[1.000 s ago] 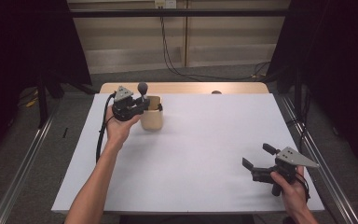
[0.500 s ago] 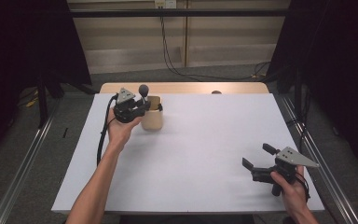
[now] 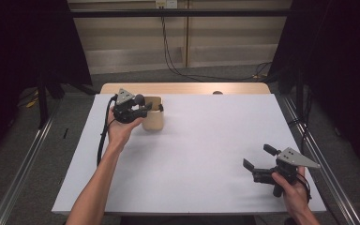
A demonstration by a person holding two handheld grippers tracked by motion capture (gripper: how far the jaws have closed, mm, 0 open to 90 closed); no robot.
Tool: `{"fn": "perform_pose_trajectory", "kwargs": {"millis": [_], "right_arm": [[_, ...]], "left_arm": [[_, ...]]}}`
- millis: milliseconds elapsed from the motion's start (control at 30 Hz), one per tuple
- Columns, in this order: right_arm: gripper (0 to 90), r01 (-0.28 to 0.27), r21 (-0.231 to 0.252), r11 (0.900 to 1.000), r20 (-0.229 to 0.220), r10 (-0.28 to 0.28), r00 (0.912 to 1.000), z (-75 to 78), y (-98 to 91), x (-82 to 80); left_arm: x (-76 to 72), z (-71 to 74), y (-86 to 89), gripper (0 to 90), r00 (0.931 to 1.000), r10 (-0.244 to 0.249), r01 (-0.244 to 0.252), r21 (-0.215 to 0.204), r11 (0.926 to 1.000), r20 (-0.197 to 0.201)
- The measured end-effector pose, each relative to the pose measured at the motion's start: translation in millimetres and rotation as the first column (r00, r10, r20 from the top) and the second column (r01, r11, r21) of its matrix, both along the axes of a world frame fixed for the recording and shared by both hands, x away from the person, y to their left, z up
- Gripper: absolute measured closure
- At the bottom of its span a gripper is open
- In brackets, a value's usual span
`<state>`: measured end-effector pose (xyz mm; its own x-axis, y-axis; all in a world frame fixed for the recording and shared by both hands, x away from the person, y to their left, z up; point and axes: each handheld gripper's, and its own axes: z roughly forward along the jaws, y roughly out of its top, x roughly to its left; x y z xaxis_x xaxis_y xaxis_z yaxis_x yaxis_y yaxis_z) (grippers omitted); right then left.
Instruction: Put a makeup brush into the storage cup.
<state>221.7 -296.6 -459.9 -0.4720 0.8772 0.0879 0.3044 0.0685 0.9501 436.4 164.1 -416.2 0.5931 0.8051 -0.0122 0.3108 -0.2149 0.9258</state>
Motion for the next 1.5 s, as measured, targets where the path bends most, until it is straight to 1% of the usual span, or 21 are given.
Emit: {"fn": "perform_pose_trajectory", "kwargs": {"millis": [67, 133, 167, 233, 300, 333, 367, 433, 467, 567, 600, 633, 700, 800, 967, 1033, 1167, 1233, 1300, 1367, 1500], "right_arm": [[0.5, -0.001, 0.0, 1.0, -0.003, 0.001, 1.0, -0.1, 0.1, 0.2], [0.5, -0.002, -0.001, 1.0, -0.003, 0.002, 1.0, -0.2, 0.1, 0.3], [0.5, -0.001, 0.0, 1.0, -0.003, 0.001, 1.0, -0.3, 0.1, 0.4], [0.5, -0.002, 0.001, 1.0, -0.003, 0.002, 1.0, -0.6, -0.1, 0.5], [0.5, -0.003, 0.001, 1.0, -0.003, 0.003, 1.0, -1.1, -0.9, 1.1], [0.5, -0.002, 0.002, 1.0, -0.002, 0.002, 1.0, -1.2, -1.1, 1.2], [0.5, 0.0, 0.005, 1.0, -0.004, 0.0, 1.0, -1.4, -1.3, 1.3], [0.5, 0.002, 0.005, 1.0, -0.004, -0.002, 1.0, -1.8, -2.0, 1.4], [0.5, 0.003, 0.006, 1.0, -0.003, -0.003, 1.0, -2.0, -2.3, 1.5], [0.5, 0.008, 0.012, 0.9999, -0.004, -0.008, 1.0, -2.0, -3.4, 2.4], [0.5, 0.009, 0.014, 0.9999, -0.005, -0.009, 1.0, -2.0, -3.4, 2.7], [0.5, 0.009, 0.013, 0.9999, -0.003, -0.009, 1.0, -2.0, -3.5, 3.2], [0.5, 0.008, 0.014, 0.9999, -0.002, -0.008, 1.0, -1.8, -3.3, 3.7], [0.5, 0.004, 0.013, 0.9999, 0.003, -0.004, 1.0, -0.8, -2.6, 4.0], [0.5, -0.002, 0.009, 1.0, 0.004, 0.001, 1.0, -0.7, -2.0, 3.9], [0.5, -0.001, 0.01, 0.9999, 0.004, 0.001, 1.0, -0.6, -1.9, 3.6], [0.5, 0.002, 0.009, 1.0, 0.005, -0.002, 1.0, -0.2, -2.1, 2.6], [0.5, 0.003, 0.008, 1.0, 0.006, -0.004, 1.0, 0.1, -2.0, 2.0], [0.5, 0.007, 0.008, 0.9999, 0.006, -0.007, 1.0, 0.4, -1.9, 1.5], [0.5, 0.008, 0.007, 0.9999, 0.007, -0.008, 0.9999, 0.8, -1.8, 1.4], [0.5, 0.008, 0.005, 1.0, 0.007, -0.008, 0.9999, 1.1, -1.1, 1.3]], "left_arm": [[0.0, -0.1, 0.5, 37.8, 0.9999, 0.009, -0.009, 0.005, 1.0, 0.005], [0.0, 0.3, 1.2, 31.9, 0.9997, 0.023, -0.023, -0.004, 0.9997, 0.011], [0.0, 0.7, 1.5, 29.0, 0.9995, 0.028, -0.028, -0.001, 0.9996, 0.016], [0.1, 1.3, 1.5, 25.8, 0.9992, 0.03, -0.03, -0.003, 0.9995, 0.025], [0.1, 1.7, 1.9, 19.7, 0.9991, 0.031, -0.031, -0.009, 0.9995, 0.029], [0.1, 1.5, 1.5, 18.2, 0.9992, 0.028, -0.028, -0.022, 0.9994, 0.027], [0.2, 1.3, 1.4, 16.1, 0.9992, 0.031, -0.03, -0.02, 0.9993, 0.027], [1.4, 0.5, 1.5, 9.0, 0.9993, 0.035, -0.034, -0.035, 0.9988, 0.014], [2.1, 0.2, 2.7, 7.7, 0.9994, 0.034, -0.034, -0.054, 0.998, 0.009], [1.8, 0.4, 5.0, 3.8, 0.9994, 0.036, -0.036, -0.068, 0.997, -0.002], [0.6, 0.7, 5.3, 3.0, 0.9996, 0.028, -0.028, -0.076, 0.9967, -0.003], [-1.5, 1.7, 6.0, 2.9, 0.9998, 0.021, -0.021, -0.071, 0.9973, 0.001], [-4.6, 3.4, 7.3, 1.7, 0.9998, 0.018, -0.018, -0.069, 0.9975, 0.007], [-8.5, 6.3, 10.9, 1.8, 0.9998, 0.018, -0.017, -0.07, 0.9974, 0.005], [-16.2, 8.2, 15.3, 1.6, 0.9995, -0.004, 0.006, -0.08, 0.9968, 0.032], [-18.1, 9.0, 16.3, 1.8, 0.9992, 0.008, -0.005, -0.07, 0.9975, 0.038], [-21.5, 9.0, 19.4, 2.0, 0.9989, 0.018, -0.015, -0.074, 0.9972, 0.043], [-23.5, 9.5, 21.2, 2.0, 0.999, 0.013, -0.01, -0.07, 0.9975, 0.042], [-25.4, 10.3, 22.0, 2.0, 0.9991, 0.011, -0.007, -0.08, 0.9968, 0.041], [-28.0, 11.5, 22.8, 2.2, 0.999, 0.007, -0.004, -0.07, 0.9976, 0.044], [-34.0, 12.9, 24.7, 2.8, 0.9991, 0.005, -0.002, -0.074, 0.9973, 0.042]]}}
